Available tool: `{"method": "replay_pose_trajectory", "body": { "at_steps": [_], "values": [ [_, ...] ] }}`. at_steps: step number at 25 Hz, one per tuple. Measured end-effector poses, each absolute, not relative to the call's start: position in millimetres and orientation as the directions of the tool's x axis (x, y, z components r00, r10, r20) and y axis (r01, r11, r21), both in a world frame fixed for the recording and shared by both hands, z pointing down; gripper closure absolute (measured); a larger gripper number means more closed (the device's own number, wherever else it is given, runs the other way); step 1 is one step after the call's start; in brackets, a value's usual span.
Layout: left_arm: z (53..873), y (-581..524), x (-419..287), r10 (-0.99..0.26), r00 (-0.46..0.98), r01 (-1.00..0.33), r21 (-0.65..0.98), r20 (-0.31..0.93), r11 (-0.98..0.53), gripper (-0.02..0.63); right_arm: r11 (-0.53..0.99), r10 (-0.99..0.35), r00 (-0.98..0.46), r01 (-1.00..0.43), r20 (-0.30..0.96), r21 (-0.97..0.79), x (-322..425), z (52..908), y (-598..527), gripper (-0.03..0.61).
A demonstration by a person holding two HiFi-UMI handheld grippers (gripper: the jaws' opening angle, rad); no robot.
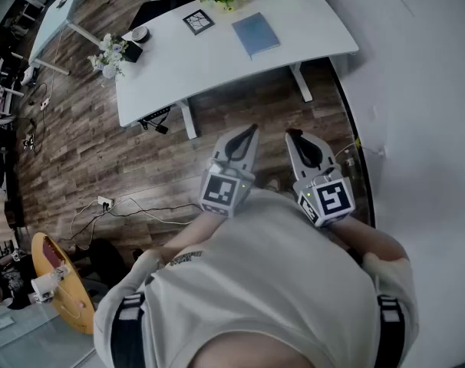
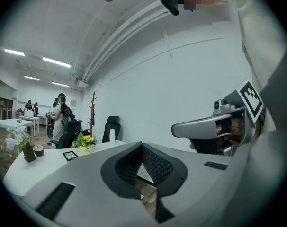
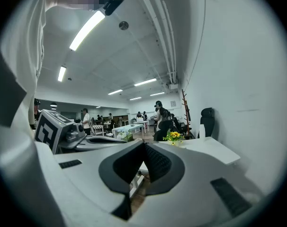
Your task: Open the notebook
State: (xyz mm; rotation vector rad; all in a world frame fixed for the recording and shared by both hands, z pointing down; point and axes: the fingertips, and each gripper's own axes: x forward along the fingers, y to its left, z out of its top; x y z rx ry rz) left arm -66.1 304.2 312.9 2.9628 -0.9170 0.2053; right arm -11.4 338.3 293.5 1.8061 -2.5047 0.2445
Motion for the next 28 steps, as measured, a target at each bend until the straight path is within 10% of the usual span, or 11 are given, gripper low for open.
{"method": "replay_pose_trajectory", "body": {
  "at_steps": [28],
  "values": [
    [316, 277, -52, -0.556, 0.817, -0.565, 0.018, 0.154, -0.825, 0.614, 0.292, -0.941, -0.307, -0.949, 0.141, -0.118, 6, 294, 301, 0.575]
  ]
}}
